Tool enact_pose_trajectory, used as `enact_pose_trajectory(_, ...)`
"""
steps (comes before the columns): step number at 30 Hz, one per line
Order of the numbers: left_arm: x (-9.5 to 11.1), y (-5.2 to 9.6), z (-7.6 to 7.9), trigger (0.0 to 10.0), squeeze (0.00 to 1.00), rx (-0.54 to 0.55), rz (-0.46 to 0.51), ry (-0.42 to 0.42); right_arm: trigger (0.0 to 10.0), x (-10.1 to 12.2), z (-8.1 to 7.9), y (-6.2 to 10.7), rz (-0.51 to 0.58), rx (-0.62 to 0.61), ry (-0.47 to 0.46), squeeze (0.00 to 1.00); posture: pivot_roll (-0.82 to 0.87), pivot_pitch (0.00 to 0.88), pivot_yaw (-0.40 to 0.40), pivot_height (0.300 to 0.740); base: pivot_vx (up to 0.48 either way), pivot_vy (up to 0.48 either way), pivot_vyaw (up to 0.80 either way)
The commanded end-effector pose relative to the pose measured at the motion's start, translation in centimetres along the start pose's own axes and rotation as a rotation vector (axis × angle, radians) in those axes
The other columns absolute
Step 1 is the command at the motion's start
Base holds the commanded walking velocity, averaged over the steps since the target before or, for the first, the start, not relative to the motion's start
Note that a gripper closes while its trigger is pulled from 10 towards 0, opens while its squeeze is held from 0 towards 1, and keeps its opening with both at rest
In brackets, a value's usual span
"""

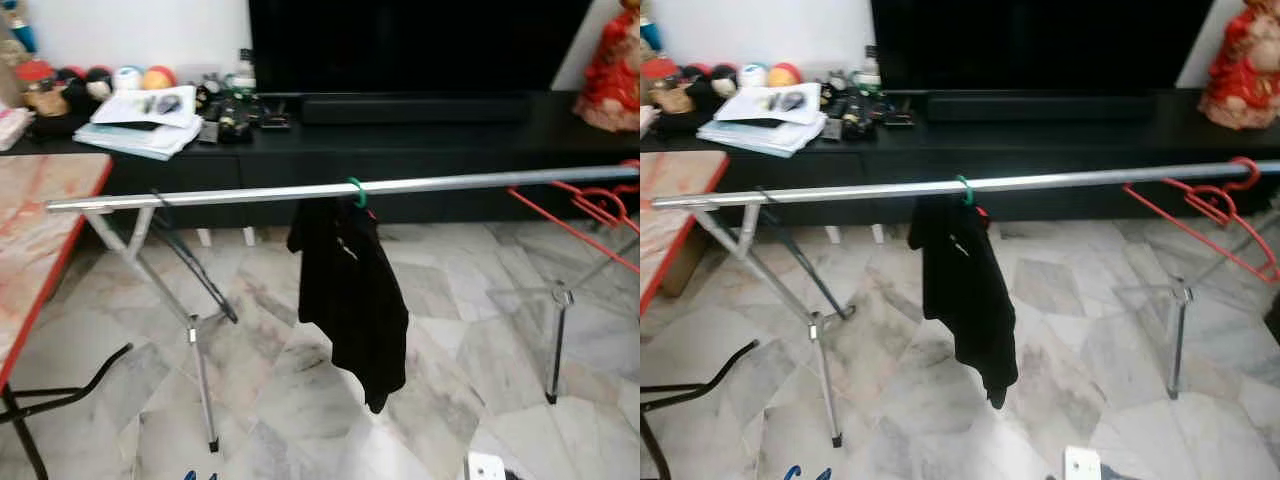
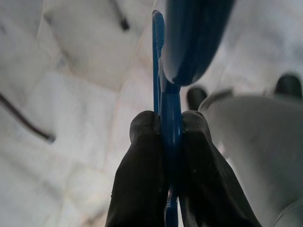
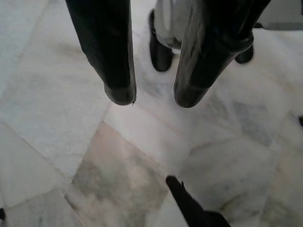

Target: Hang hanger

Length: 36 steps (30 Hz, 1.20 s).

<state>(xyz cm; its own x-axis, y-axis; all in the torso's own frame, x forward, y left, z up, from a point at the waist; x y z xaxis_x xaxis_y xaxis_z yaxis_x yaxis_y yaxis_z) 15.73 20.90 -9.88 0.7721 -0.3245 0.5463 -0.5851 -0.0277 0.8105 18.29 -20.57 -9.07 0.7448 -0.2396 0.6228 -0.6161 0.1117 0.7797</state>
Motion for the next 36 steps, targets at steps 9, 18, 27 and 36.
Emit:
enact_pose_trajectory(9, -2.2, 0.5, 0.8, 10.0, 0.0, -0.032, -0.072, -0.023, 10.0, -1.1, -1.7, 0.1, -0.04, 0.01, 0.012, 0.0, -0.07, 0.105, -0.012, 0.74, 0.0, -0.419, 0.0)
enact_pose_trajectory(18, -2.1, 0.5, 0.8, 10.0, 0.0, -0.033, -0.072, -0.023, 10.0, -0.6, -1.5, -0.1, -0.026, 0.009, 0.017, 0.0, -0.07, 0.1, -0.011, 0.74, 0.0, -0.451, 0.0)
enact_pose_trajectory(27, -2.2, 0.6, 0.8, 10.0, 0.0, -0.033, -0.08, -0.023, 10.0, 1.2, 1.8, 0.0, 0.008, -0.018, 0.012, 0.0, -0.07, 0.104, -0.01, 0.74, 0.0, -0.45, 0.0)
enact_pose_trajectory(36, -2.3, 0.6, 0.9, 10.0, 0.0, -0.035, -0.083, -0.022, 10.0, -0.5, 0.9, 0.2, -0.026, -0.018, 0.011, 0.0, -0.07, 0.107, -0.01, 0.74, 0.0, -0.45, 0.0)
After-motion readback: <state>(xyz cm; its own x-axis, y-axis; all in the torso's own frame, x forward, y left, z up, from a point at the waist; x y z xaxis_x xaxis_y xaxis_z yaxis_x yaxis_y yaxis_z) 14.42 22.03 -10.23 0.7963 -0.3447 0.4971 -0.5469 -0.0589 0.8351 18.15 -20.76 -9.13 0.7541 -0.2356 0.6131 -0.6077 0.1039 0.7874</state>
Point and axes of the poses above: a point about 5 cm out from each wrist's last joint towards the gripper, its own y axis pointing back from the gripper into the wrist, its own x axis along the axis of the wrist's last joint, z = x × y, the point moved 1 cm from there along -y, pointing out of the wrist towards the gripper, and after that the axes turned 7 degrees about -y, right-handed, at the moved point
